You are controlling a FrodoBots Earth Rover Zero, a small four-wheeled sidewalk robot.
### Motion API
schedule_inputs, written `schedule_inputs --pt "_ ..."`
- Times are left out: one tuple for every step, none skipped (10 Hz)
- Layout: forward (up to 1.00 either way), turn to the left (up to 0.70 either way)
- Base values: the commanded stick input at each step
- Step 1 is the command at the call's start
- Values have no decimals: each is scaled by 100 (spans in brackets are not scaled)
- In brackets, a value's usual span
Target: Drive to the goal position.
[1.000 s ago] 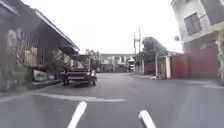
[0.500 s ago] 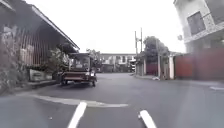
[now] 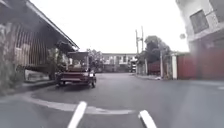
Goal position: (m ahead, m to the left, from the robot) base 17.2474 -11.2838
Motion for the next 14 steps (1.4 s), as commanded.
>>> schedule_inputs --pt "70 0" --pt "70 0" --pt "70 0" --pt "70 -16" --pt "70 -35" --pt "70 -35" --pt "70 -35" --pt "70 -35" --pt "70 -34" --pt "70 -22" --pt "70 -1" --pt "70 0" --pt "70 0" --pt "70 0"
